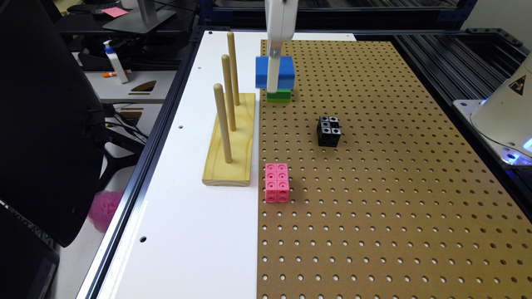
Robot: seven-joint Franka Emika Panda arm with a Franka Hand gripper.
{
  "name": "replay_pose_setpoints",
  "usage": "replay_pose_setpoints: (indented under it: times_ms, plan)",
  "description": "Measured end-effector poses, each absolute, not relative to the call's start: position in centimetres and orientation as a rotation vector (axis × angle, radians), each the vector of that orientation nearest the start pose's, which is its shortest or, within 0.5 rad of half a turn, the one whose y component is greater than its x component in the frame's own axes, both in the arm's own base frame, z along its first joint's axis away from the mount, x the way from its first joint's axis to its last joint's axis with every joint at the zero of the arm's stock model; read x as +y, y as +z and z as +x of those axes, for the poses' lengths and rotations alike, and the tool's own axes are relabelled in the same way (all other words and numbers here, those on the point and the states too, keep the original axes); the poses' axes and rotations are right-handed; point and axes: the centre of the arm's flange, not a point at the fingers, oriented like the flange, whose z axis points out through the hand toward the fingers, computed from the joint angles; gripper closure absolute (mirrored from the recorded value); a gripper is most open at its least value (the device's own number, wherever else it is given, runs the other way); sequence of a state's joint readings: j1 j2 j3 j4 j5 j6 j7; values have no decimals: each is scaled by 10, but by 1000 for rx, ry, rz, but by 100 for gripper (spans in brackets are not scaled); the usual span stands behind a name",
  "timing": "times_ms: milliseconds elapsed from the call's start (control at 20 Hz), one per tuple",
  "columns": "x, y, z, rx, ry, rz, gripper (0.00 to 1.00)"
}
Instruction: Pick up blue block.
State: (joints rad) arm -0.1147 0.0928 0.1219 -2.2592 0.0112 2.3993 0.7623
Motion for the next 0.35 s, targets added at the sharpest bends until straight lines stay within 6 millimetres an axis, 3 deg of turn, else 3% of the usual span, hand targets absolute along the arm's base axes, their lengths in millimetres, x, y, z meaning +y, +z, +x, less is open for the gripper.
replay_pose_setpoints:
  times_ms: [350]
  plan:
    - [4,335,534,1158,-66,-2882,100]
